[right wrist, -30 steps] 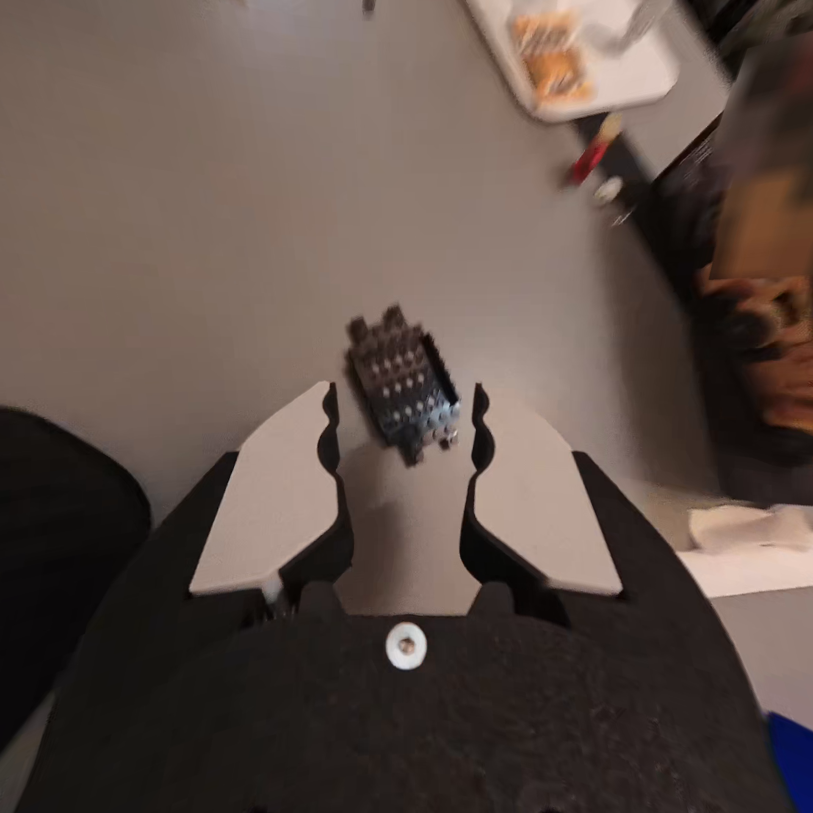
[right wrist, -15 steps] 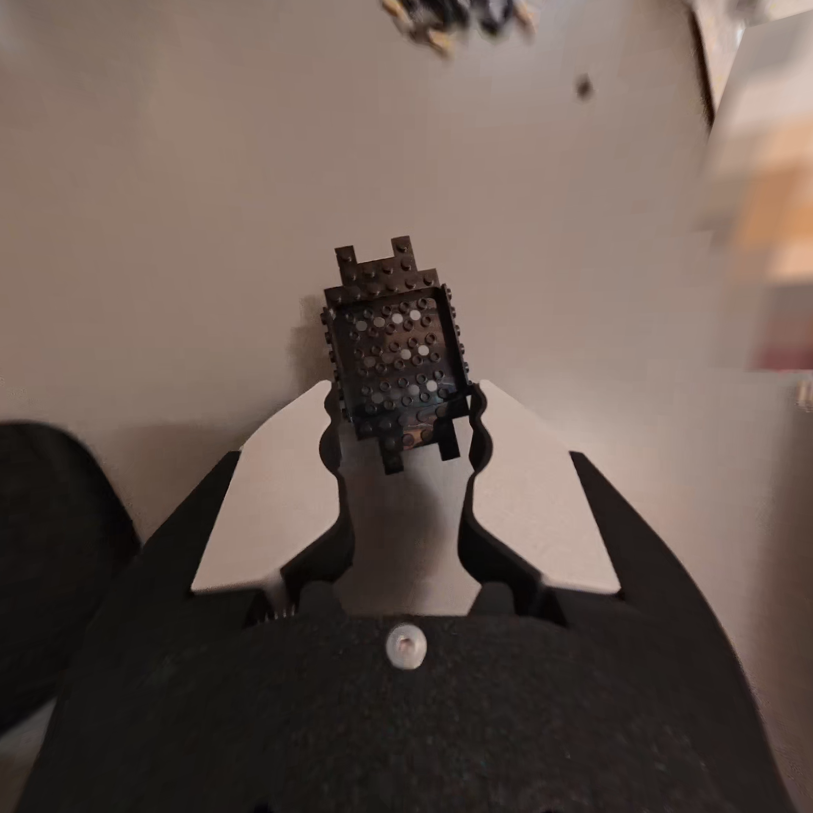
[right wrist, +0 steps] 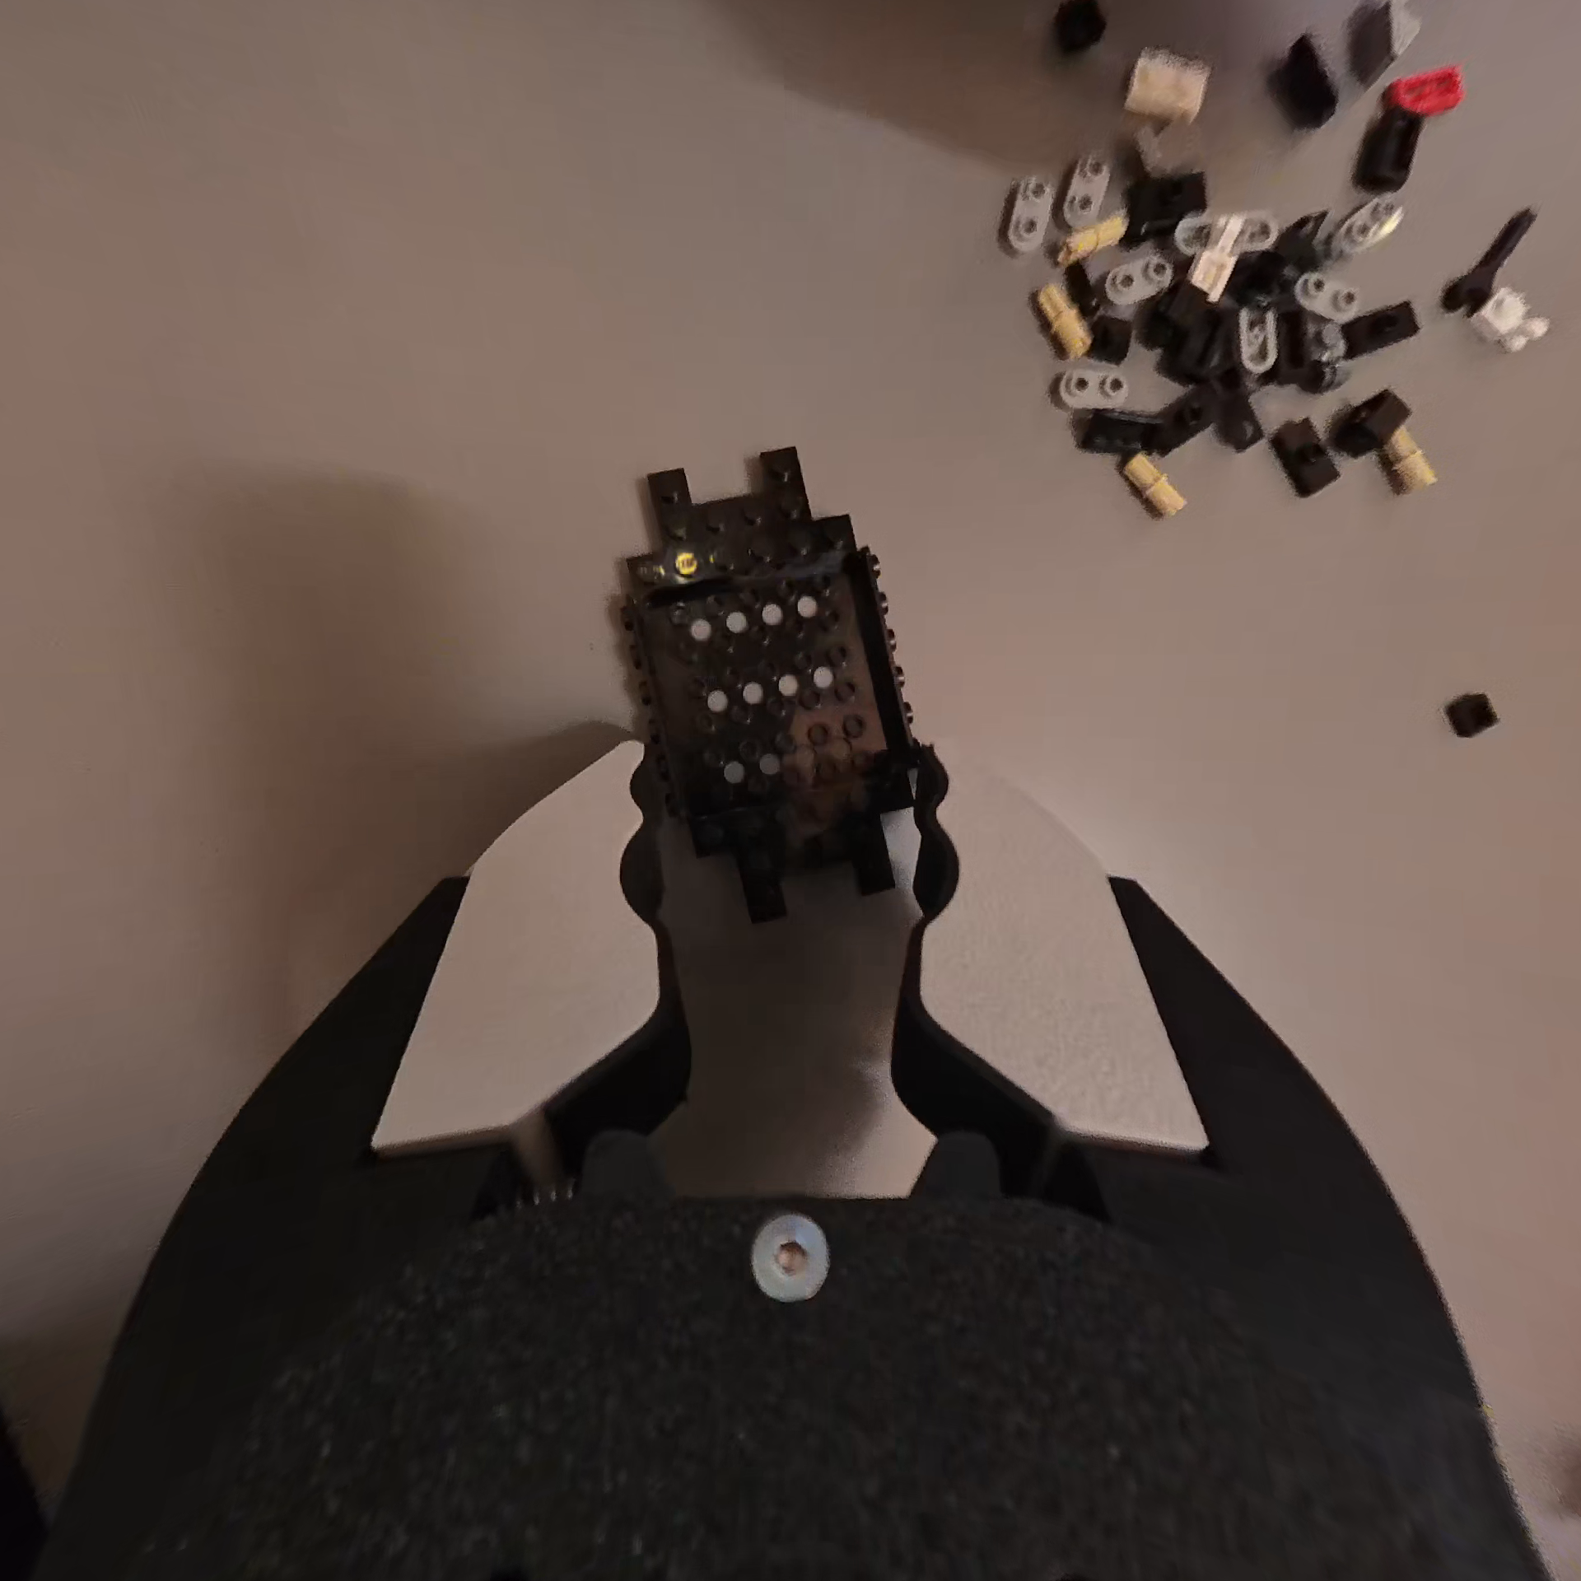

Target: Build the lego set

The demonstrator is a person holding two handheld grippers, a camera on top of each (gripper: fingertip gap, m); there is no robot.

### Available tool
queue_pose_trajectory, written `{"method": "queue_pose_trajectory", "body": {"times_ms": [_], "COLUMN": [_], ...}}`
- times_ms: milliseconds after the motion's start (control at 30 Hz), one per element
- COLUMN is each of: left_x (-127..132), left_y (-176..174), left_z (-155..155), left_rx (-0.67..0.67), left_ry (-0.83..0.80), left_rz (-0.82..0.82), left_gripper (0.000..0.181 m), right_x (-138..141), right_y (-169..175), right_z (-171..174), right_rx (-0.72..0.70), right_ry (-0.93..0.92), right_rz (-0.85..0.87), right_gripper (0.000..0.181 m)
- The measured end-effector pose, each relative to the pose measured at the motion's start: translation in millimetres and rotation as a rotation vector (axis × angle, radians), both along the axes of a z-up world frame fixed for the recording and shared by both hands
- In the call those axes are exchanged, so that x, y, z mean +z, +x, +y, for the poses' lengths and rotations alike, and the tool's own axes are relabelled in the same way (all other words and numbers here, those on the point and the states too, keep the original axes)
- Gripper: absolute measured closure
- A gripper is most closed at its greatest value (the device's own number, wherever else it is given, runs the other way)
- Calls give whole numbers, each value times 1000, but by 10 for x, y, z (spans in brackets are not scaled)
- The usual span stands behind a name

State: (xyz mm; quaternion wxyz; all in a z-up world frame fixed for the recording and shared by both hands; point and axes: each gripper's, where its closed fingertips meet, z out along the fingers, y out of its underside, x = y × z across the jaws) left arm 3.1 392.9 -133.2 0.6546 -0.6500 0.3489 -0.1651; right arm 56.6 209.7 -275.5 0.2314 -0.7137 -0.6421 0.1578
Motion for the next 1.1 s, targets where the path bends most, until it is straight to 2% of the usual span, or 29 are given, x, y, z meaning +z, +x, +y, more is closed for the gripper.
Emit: {"method": "queue_pose_trajectory", "body": {"times_ms": [400,433,600,700,767,833,967,1033,1100], "left_x": [-62,-61,-85,-110,-129,-134,-59,4,67], "left_y": [-6,-7,-7,-12,-15,-19,-36,-43,-55], "left_z": [5,5,0,7,12,12,-6,-35,-60], "left_rx": [-8,-8,-7,0,6,9,22,22,27], "left_ry": [-26,-27,-30,-35,-41,-43,-32,-29,-18], "left_rz": [4,4,11,17,18,12,-41,-82,-109], "left_gripper": [181,181,181,181,181,181,181,181,181], "right_x": [10,43,375,477,637,945,1599,1738,1767], "right_y": [48,54,88,134,150,176,557,764,896], "right_z": [-71,-55,19,76,186,331,677,751,781], "right_rx": [-27,-44,-119,-181,-277,-409,-796,-962,-1058], "right_ry": [-1,2,18,53,117,218,496,604,698], "right_rz": [20,36,196,251,349,524,830,885,895], "right_gripper": [121,117,117,118,122,129,151,161,169]}}
